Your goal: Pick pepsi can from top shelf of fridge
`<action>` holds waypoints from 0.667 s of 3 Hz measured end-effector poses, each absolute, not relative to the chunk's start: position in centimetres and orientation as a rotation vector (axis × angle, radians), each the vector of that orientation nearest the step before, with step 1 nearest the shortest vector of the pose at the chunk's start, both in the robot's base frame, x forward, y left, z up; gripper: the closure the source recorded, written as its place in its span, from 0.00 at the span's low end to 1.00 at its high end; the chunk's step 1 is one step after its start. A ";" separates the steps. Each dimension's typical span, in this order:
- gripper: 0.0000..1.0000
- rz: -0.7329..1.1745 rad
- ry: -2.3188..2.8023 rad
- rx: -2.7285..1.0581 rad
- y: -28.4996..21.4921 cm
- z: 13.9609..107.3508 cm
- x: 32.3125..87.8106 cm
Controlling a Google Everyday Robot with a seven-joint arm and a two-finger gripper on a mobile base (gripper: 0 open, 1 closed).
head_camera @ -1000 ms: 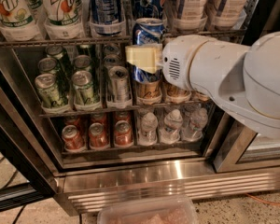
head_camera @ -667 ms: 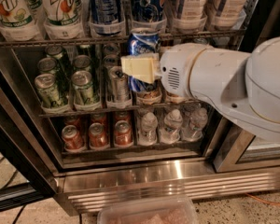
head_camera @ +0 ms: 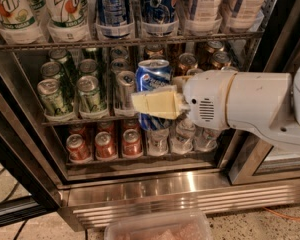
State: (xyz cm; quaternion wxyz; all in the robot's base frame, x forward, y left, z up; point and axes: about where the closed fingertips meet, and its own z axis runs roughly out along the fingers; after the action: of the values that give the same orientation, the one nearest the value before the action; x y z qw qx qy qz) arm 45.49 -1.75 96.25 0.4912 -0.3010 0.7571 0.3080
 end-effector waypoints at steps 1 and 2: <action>1.00 0.862 1.850 -0.853 -0.1 95.4 43.6; 1.00 0.988 1.859 -0.996 2.6 94.4 41.7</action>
Offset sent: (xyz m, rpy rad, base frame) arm -0.0536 0.0663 -0.0298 -0.0171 0.1853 0.4480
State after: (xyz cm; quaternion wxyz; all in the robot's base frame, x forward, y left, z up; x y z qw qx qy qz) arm 41.66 2.63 94.38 0.3952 -0.3928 0.7333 0.3897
